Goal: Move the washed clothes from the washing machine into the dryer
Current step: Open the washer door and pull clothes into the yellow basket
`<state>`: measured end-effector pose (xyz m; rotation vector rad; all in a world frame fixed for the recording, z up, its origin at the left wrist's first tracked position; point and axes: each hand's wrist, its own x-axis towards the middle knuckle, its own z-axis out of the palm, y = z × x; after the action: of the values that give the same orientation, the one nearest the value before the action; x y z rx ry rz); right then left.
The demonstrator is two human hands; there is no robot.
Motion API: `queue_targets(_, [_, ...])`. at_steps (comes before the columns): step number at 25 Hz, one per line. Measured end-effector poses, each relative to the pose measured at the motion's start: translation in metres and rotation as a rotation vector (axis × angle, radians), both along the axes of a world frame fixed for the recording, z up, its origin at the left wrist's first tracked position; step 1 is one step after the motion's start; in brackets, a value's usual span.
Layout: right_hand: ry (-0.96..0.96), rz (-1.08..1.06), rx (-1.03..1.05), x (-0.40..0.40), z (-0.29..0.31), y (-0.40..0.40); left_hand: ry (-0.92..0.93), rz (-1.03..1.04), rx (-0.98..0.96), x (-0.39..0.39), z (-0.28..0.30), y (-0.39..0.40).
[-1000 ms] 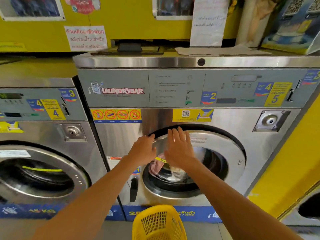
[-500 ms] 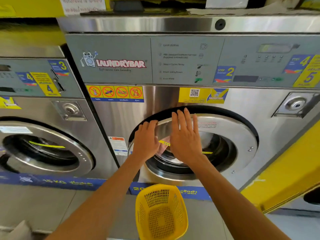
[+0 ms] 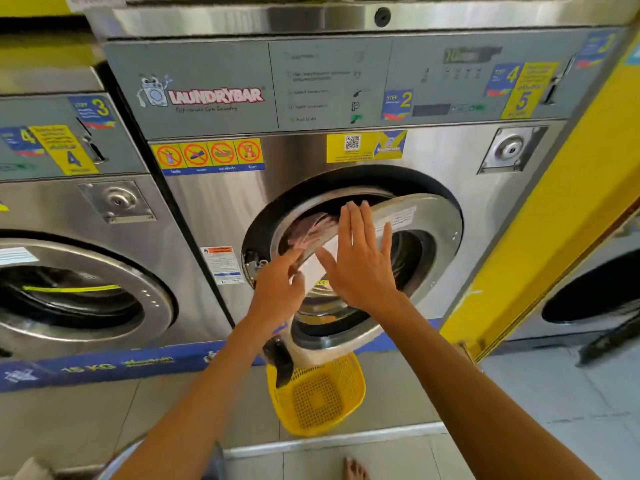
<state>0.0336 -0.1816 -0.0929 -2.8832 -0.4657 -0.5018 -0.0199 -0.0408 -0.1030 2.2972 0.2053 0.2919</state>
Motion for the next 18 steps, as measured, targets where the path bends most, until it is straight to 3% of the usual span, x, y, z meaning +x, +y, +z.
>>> queue_targets(6, [0.008,0.017,0.289,-0.072,-0.008,-0.052,0.052,-0.244,-0.217,-0.080,0.006,-0.045])
queue_targets(10, [0.046,-0.055,0.634,-0.129,-0.017,-0.087,0.207,-0.404,-0.362,-0.120,-0.007,-0.089])
queue_targets(13, [0.026,-0.135,0.806,-0.166,-0.024,-0.116,0.341,-0.611,-0.219,-0.136,-0.017,-0.107])
queue_targets(18, [0.017,-0.239,0.860,-0.191,-0.008,-0.181,0.261,-0.719,-0.034,-0.130,0.005,-0.152])
